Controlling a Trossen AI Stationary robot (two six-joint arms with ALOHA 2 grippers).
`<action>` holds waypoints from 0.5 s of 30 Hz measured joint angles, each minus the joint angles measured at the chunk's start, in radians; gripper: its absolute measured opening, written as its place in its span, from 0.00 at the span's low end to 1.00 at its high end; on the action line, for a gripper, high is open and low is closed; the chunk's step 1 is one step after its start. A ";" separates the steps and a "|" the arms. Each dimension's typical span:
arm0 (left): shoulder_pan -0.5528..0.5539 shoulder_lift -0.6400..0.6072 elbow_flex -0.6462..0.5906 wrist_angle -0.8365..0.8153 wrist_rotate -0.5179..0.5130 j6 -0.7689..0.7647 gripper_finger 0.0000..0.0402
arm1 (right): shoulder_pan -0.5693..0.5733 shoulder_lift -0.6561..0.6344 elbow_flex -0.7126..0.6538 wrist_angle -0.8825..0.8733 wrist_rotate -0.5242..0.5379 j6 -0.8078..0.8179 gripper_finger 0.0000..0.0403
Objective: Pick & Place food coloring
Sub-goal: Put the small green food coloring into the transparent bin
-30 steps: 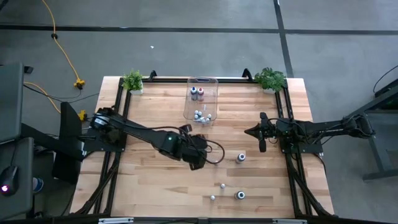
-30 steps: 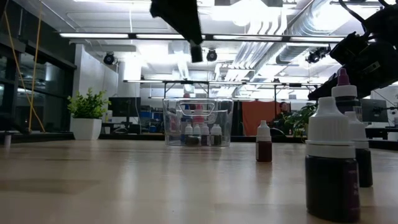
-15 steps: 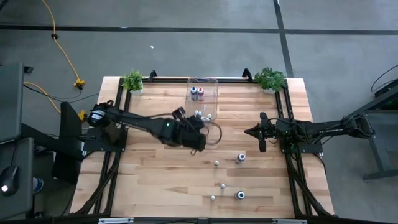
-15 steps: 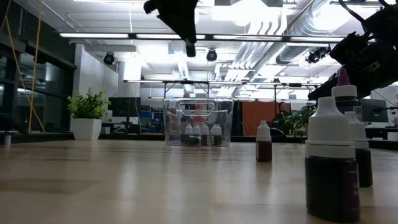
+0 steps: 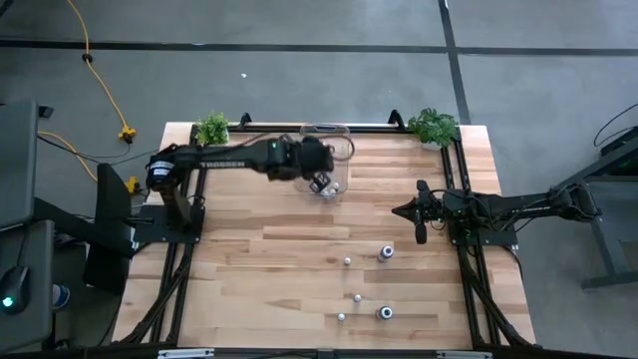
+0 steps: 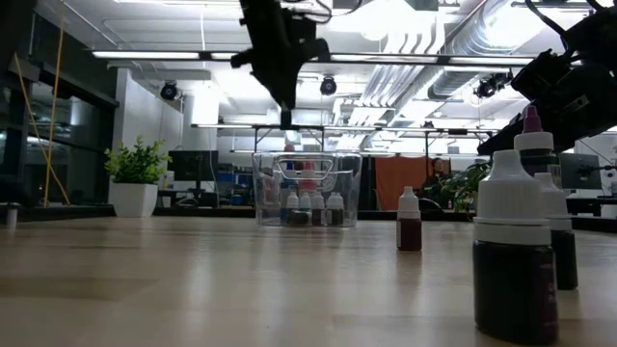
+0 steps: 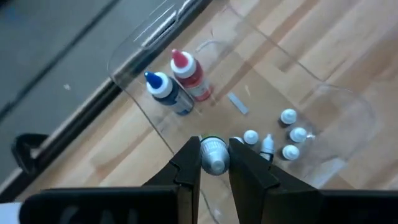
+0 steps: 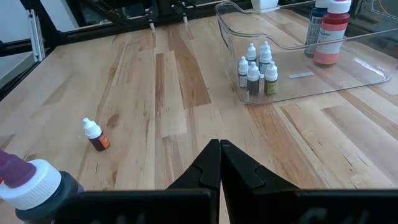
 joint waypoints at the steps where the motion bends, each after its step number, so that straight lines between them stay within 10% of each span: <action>1: 0.020 0.000 0.000 0.004 0.027 0.000 0.14 | 0.000 0.000 0.000 0.000 0.000 0.000 0.00; 15: 0.151 0.050 -0.001 0.084 0.259 0.052 0.14 | 0.000 0.000 0.000 0.000 0.000 0.000 0.00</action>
